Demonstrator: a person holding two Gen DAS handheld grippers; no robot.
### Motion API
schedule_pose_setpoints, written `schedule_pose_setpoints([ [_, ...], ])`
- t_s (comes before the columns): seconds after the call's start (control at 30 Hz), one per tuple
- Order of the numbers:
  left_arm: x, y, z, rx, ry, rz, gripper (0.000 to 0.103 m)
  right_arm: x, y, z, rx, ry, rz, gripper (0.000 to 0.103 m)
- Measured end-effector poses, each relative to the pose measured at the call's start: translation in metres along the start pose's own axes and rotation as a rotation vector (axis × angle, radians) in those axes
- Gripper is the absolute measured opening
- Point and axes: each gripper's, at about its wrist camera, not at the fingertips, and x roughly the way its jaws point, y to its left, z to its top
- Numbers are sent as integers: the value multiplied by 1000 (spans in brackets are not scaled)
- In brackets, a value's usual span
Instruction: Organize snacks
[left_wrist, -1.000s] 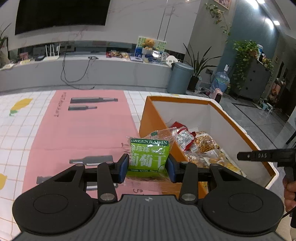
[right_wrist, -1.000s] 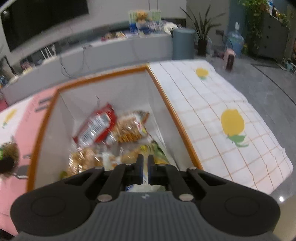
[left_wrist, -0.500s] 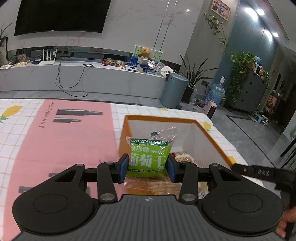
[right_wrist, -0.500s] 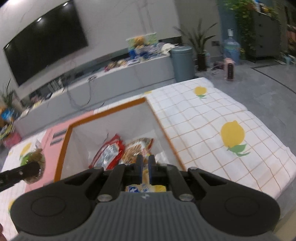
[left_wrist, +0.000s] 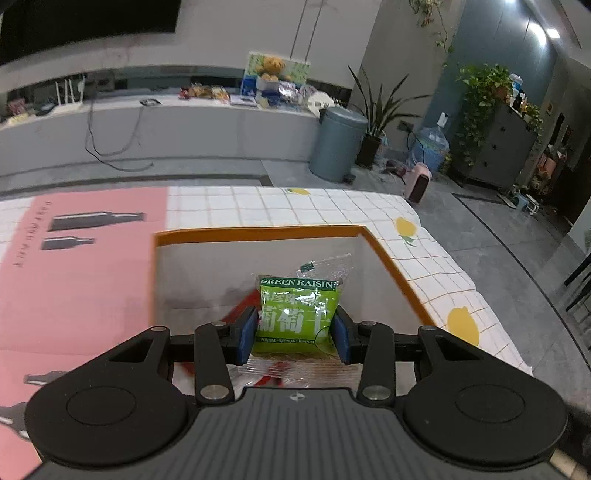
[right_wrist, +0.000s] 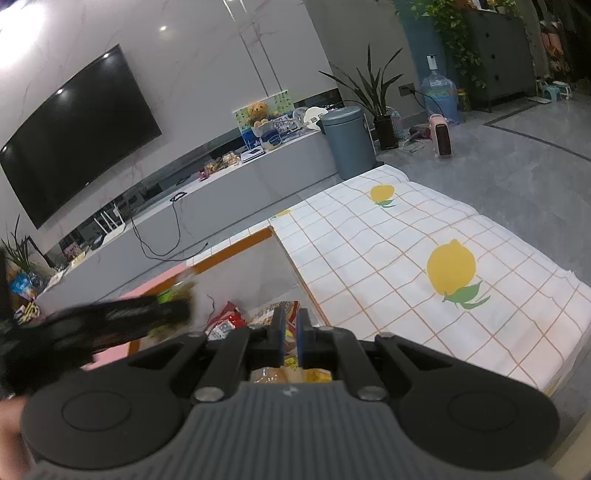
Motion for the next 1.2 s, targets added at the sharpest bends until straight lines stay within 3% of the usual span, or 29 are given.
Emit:
schedule_pose_setpoints([
  [0.2,33,-23,13,20,40,-19,48,-2,-4,1,12,-4,-9,3],
  [0.5,70,-39,8,47,95,17,48,5,-10,-1,-62,11,-183,6],
  [0.7,81,-42,7,61,107,51,49,12,-8,-3,-118,38,-236,6],
  [0.77,80,-41,8,65,97,66,67,11,-4,-3,-125,33,-232,6],
  [0.83,75,-39,8,60,85,59,79,13,0,-4,-129,36,-219,6],
  [1.2,29,-29,10,79,33,41,80,17,30,-10,-236,41,-219,6],
])
